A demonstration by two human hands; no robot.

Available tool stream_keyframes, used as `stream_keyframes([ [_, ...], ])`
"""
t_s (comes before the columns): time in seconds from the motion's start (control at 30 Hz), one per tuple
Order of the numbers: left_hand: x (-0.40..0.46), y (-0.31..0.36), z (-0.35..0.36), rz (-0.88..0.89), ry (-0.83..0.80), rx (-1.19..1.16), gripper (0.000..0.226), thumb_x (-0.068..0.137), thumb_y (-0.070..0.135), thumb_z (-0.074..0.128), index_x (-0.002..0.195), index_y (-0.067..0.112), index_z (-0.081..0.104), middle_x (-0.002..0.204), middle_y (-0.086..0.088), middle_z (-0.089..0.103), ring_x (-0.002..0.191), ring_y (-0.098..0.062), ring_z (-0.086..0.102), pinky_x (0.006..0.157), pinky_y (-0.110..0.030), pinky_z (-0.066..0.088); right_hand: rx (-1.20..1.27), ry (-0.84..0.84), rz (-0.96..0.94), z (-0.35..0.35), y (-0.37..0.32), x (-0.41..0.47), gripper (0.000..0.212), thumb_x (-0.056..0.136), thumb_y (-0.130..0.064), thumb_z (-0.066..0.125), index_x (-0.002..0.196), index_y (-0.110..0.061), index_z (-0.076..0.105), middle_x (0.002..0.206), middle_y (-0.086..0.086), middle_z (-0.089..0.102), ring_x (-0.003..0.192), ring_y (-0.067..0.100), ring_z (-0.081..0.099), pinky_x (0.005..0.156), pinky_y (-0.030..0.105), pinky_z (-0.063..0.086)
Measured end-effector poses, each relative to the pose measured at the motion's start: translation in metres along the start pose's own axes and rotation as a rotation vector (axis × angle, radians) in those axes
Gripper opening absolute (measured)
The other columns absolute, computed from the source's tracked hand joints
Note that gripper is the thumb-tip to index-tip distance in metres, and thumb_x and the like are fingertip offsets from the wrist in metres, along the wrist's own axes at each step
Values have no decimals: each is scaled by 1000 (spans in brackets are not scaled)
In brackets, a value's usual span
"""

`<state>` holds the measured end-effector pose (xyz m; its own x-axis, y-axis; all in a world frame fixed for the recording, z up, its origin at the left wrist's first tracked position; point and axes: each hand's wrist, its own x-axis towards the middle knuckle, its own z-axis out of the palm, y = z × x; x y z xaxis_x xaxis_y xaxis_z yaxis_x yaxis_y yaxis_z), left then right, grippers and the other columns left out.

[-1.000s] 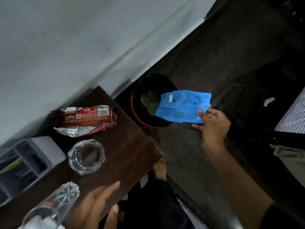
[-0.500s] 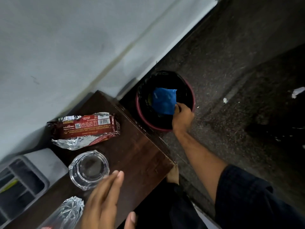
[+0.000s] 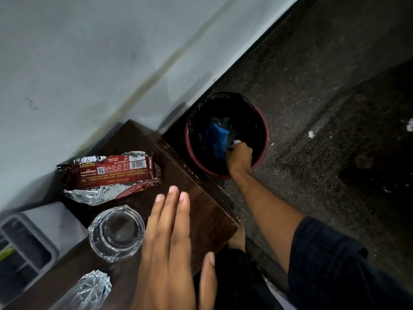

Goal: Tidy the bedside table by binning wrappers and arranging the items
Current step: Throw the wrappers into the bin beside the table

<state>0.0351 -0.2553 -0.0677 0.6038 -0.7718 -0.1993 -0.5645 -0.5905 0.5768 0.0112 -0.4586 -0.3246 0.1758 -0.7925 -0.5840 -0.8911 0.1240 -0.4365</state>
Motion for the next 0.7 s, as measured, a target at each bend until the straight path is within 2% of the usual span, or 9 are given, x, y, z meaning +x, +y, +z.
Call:
stream_keyframes([
  [0.07,2,0,-3,-13,-30,-29,74,82,34,53,145,-2,42,155,-18,39,146,-31,28,119,-31,19,0,-16,-20,-9,-2,-5,21,91,-9,69,112,-6,70,98,8,72,94,19,69,67,15,46],
  [0.2,-6,-2,-13,-104,-108,-138,70,91,38,45,154,14,30,162,1,30,152,-17,24,120,-27,18,50,8,-112,-39,-8,-32,30,85,-5,73,115,-9,73,107,12,77,101,24,72,90,25,57],
  [0.27,-11,-9,-19,-140,-110,-148,68,94,40,42,156,19,25,164,7,24,153,-12,18,122,-26,15,66,31,-192,-55,-17,-53,27,87,-5,71,113,-13,74,94,3,77,90,17,72,73,4,52],
  [0.3,-14,-13,-23,-154,-102,-146,67,95,41,41,157,22,23,165,9,22,154,-10,15,122,-25,13,84,26,-245,-62,-23,-67,24,87,-6,71,109,-16,75,85,-4,74,83,13,70,64,0,48],
  [0.4,-19,-25,-31,-185,-76,-139,67,97,43,40,158,29,16,165,15,15,153,-3,7,124,-27,13,157,-55,-397,-72,-50,-107,20,87,-8,73,99,-23,75,75,-6,67,63,-1,61,56,8,47],
  [0.47,-27,-33,-35,-237,-50,-150,67,98,42,42,159,33,15,166,17,15,153,-4,8,125,-38,18,142,-133,-522,-66,-73,-133,17,87,-10,74,98,-22,76,70,-10,65,57,-7,56,55,3,40],
  [0.57,-37,-42,-39,-287,-18,-195,66,97,41,45,158,31,21,165,11,22,153,-9,15,122,-45,24,64,-216,-727,-48,-107,-161,22,87,-19,76,109,-17,75,95,-2,69,74,-4,59,71,2,43],
  [0.63,-42,-49,-42,-307,11,-249,64,96,36,49,156,25,29,163,5,29,151,-12,22,122,-44,25,-101,-285,-850,-34,-123,-173,40,86,-28,77,123,-18,69,118,6,63,98,11,61,90,18,49],
  [0.7,-45,-57,-44,-322,23,-264,61,97,28,54,154,17,34,160,-3,36,148,-17,28,121,-43,26,-346,-282,-950,-22,-130,-181,61,83,-35,79,138,-17,57,137,14,51,124,29,50,105,38,46],
])
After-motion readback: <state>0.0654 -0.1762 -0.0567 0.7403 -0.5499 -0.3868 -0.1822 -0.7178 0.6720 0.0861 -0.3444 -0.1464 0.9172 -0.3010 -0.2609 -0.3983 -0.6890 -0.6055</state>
